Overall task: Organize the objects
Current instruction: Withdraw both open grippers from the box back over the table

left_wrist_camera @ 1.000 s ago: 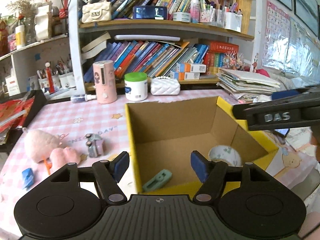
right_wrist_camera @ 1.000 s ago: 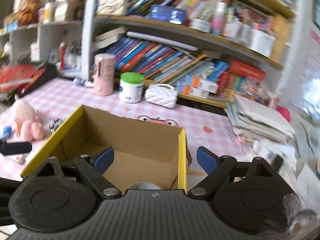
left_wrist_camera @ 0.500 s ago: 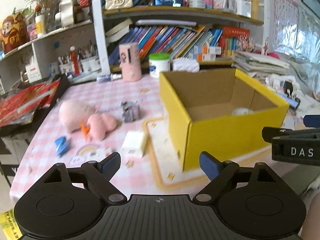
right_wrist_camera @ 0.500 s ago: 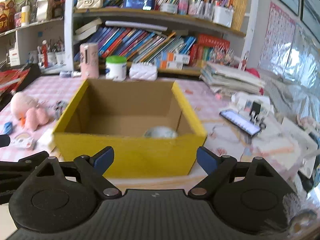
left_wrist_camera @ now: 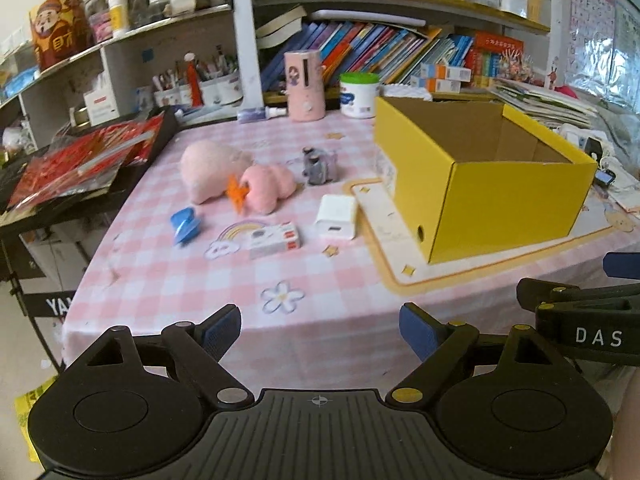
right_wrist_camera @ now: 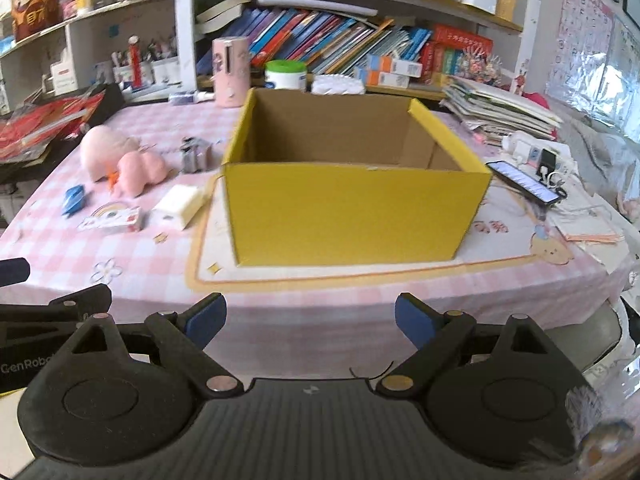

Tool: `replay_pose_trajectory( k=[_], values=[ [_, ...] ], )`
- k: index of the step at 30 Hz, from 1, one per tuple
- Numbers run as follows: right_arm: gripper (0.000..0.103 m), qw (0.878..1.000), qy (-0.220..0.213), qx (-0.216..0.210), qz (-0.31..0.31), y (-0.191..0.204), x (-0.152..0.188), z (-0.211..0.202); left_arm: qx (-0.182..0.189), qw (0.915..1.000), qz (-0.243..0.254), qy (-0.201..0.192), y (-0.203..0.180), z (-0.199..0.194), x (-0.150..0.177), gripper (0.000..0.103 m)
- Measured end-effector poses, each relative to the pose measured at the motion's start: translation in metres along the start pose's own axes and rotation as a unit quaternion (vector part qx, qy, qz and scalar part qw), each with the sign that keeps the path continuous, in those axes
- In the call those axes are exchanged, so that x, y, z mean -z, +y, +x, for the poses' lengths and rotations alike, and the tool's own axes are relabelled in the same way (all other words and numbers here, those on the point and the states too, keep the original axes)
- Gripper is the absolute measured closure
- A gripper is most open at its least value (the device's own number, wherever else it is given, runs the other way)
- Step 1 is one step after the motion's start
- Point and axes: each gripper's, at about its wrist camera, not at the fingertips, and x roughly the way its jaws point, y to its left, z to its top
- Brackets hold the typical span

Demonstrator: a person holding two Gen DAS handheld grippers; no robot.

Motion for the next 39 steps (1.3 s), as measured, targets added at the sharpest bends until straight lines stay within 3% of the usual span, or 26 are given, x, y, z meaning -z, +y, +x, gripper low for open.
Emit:
replay_pose_trajectory(
  k=[39],
  values=[
    [0.011, 0.998, -0.003, -0.035, -0.051, 0.086, 0.009, -0.022, -0.03, 0.9983, -0.049, -0.012, 0.081, -0.034, 0.028, 0.014]
  ],
)
